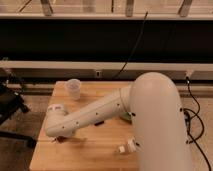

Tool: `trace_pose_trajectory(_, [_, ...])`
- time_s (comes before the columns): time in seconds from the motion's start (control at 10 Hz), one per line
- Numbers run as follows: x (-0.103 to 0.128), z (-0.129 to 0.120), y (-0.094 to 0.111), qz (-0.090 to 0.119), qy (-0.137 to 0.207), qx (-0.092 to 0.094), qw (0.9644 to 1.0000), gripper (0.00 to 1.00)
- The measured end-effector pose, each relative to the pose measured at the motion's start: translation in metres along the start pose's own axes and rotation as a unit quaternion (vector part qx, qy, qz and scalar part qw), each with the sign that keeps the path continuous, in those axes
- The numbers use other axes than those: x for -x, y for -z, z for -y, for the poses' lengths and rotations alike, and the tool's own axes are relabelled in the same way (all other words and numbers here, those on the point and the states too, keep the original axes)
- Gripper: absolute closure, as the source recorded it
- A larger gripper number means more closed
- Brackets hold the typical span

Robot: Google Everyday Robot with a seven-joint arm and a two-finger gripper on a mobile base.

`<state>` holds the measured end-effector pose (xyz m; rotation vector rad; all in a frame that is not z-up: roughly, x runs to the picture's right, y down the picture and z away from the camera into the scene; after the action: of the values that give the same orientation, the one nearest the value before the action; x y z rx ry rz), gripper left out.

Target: Drag the pepper across the table

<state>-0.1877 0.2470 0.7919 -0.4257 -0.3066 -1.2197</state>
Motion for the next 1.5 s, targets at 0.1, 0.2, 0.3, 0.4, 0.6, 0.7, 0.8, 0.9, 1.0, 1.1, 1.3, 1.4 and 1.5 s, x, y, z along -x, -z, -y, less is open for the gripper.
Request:
trace_pose_trajectory(0.1, [0.001, 0.001, -0.001, 0.0, 0.007, -0.002, 1.0, 0.2])
trace_pose_trajectory(0.2, [0.001, 0.003, -0.001, 0.001, 0.012, -0.005, 0.9999, 0.2])
trace_pose_trajectory(0.3, [0.001, 0.004, -0.002, 0.001, 0.017, -0.007, 0.9998, 0.2])
trace_pose_trajectory(0.4, [0.001, 0.005, -0.002, 0.001, 0.023, -0.01, 0.9997, 0.2])
trace_pose_trajectory(0.6, [0.002, 0.007, -0.004, 0.001, 0.03, -0.015, 0.9994, 0.2])
trace_pose_trajectory(0.7, [0.002, 0.009, -0.004, 0.002, 0.035, -0.018, 0.9992, 0.24])
trace_pose_trajectory(0.8, [0.003, 0.012, -0.005, 0.002, 0.041, -0.021, 0.9989, 0.32])
trace_pose_trajectory(0.9, [0.003, 0.012, -0.006, 0.002, 0.044, -0.023, 0.9988, 0.4])
trace_pose_trajectory(1.0, [0.003, 0.013, -0.006, 0.002, 0.047, -0.025, 0.9986, 0.5])
trace_pose_trajectory(1.1, [0.003, 0.014, -0.007, 0.002, 0.05, -0.027, 0.9984, 0.59])
trace_pose_trajectory(1.3, [0.003, 0.016, -0.009, 0.004, 0.059, -0.033, 0.9977, 0.82])
trace_pose_trajectory(1.4, [0.004, 0.017, -0.01, 0.004, 0.062, -0.034, 0.9975, 0.89])
trace_pose_trajectory(1.5, [0.004, 0.017, -0.01, 0.004, 0.065, -0.036, 0.9972, 0.93])
